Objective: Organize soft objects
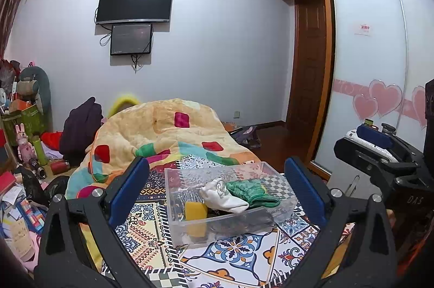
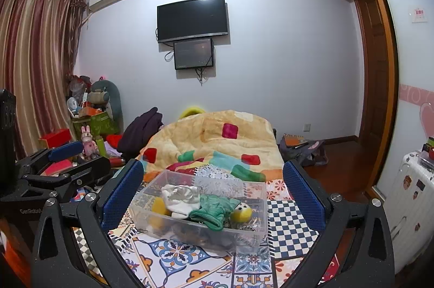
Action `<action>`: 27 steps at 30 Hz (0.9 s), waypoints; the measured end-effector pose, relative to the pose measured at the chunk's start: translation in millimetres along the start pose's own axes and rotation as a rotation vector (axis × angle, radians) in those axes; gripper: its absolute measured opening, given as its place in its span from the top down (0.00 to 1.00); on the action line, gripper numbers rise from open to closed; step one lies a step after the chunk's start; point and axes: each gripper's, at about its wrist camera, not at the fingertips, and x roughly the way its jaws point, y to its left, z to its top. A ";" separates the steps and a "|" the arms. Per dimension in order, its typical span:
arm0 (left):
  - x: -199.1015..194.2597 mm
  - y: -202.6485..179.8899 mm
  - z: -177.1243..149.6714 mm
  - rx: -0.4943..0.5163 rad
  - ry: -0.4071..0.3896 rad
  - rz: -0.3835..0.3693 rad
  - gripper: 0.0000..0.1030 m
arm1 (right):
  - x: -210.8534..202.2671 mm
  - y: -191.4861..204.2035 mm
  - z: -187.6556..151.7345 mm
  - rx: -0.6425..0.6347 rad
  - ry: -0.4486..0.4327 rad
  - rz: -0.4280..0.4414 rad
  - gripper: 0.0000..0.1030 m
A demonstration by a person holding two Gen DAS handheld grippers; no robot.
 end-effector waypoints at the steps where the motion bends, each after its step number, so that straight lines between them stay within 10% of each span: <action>1: 0.1 -0.1 0.0 0.000 0.000 0.000 0.02 | -0.5 -0.1 0.0 0.001 -0.001 0.001 0.00; 27: -0.7 -1.1 -0.9 0.005 -0.003 -0.002 0.01 | -3.5 0.5 0.3 0.006 -0.001 0.006 0.00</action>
